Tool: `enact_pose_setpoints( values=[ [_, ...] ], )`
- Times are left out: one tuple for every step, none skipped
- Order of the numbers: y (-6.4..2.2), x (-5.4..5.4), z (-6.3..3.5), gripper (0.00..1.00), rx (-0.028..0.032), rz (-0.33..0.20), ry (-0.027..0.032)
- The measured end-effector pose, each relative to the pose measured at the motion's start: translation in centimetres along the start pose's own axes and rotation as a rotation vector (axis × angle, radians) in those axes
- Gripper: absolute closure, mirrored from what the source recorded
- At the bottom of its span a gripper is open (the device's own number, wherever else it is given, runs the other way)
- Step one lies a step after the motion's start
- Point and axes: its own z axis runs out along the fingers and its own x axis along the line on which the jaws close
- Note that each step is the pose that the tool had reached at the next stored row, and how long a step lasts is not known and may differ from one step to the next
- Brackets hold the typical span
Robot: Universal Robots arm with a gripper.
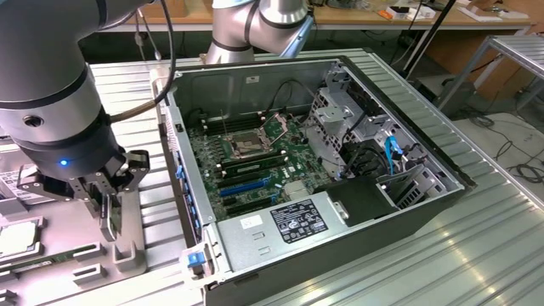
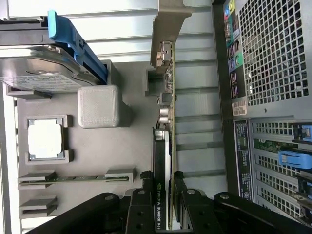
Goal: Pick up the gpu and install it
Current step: 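Pick up the gpu and move the gpu toward the slot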
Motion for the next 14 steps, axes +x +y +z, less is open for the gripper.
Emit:
enact_pose_setpoints(
  values=[
    [0.02, 0.0, -0.23, 0.73, -0.0034, -0.005, 0.0006],
    [0.03, 0.0, -0.37, 0.73, -0.0055, -0.009, 0.0011],
    [0.04, 0.0, -0.49, 0.73, -0.0078, -0.016, 0.0018],
    [0.04, 0.0, -0.55, 0.73, -0.0088, -0.02, 0.0023],
    [0.05, 0.0, -0.63, 0.73, -0.0105, -0.026, 0.0029],
    [0.07, 0.0, -0.85, 0.73, -0.0119, -0.033, 0.0035],
    [0.1, 0.0, -1.12, 0.73, -0.0126, -0.035, 0.0038],
    [0.12, 0.0, -1.36, 0.73, -0.0138, -0.037, 0.0041],
    [0.12, 0.0, -1.46, 0.73, -0.0146, -0.037, 0.0041],
    [0.13, 0.0, -1.54, 0.73, -0.0154, -0.037, 0.0041],
    [0.15, -0.1, -1.72, 0.73, -0.0161, -0.037, 0.0042],
    [0.15, -0.1, -1.83, 0.73, -0.0163, -0.037, 0.0042],
    [0.16, -0.1, -1.92, 0.73, -0.0166, -0.037, 0.0042],
    [0.16, -0.1, -1.9, 0.73, -0.0175, -0.037, 0.0041]
  ],
)
